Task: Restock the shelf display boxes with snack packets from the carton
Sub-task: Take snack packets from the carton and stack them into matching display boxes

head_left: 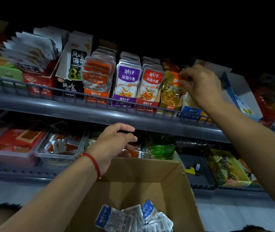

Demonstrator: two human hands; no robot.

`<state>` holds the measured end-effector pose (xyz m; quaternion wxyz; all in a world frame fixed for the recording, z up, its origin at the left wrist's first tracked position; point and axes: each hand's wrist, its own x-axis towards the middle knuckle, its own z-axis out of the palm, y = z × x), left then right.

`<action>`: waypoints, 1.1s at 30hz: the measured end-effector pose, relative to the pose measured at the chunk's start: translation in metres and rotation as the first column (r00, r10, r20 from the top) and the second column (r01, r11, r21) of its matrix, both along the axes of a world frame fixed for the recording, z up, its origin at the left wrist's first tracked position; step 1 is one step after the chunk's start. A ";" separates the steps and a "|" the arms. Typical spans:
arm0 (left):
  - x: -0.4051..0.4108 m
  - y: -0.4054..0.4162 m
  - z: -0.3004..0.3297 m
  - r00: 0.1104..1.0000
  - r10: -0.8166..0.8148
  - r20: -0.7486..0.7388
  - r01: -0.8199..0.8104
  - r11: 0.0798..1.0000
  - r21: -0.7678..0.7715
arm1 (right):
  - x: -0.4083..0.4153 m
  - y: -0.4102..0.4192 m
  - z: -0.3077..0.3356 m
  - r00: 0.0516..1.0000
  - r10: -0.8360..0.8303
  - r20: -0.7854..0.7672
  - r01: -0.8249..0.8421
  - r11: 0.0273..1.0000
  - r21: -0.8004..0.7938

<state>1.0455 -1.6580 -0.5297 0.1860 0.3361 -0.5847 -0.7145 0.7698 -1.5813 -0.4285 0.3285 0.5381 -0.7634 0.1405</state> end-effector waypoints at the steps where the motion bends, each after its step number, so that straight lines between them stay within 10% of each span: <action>1: 0.000 0.000 0.000 1.000 0.000 0.002 0.000 1.000 0.002 | 0.000 -0.001 0.000 1.000 -0.003 -0.003 0.003 1.000 0.010; 16: 0.001 0.008 -0.029 0.982 -0.058 0.179 0.089 0.982 -0.167 | 0.028 0.053 -0.041 0.980 0.195 0.027 -0.192 0.977 -0.093; 22: -0.011 0.017 -0.084 0.886 -0.190 0.424 0.286 0.942 -0.175 | 0.063 0.090 -0.127 0.934 0.261 0.243 -0.303 0.940 0.155; 26: -0.018 0.027 -0.122 0.700 -0.334 0.631 0.549 0.817 -0.176 | 0.061 0.098 -0.156 0.875 0.178 0.451 -0.370 0.845 0.385; 31: -0.016 0.036 -0.185 0.079 -0.275 0.958 0.946 0.324 0.015 | 0.052 0.096 -0.161 0.846 0.182 0.502 -0.418 0.811 0.410; 33: -0.009 0.039 -0.205 -0.035 -0.203 0.979 0.976 0.204 0.077 | 0.055 0.095 -0.163 0.842 0.188 0.505 -0.435 0.791 0.431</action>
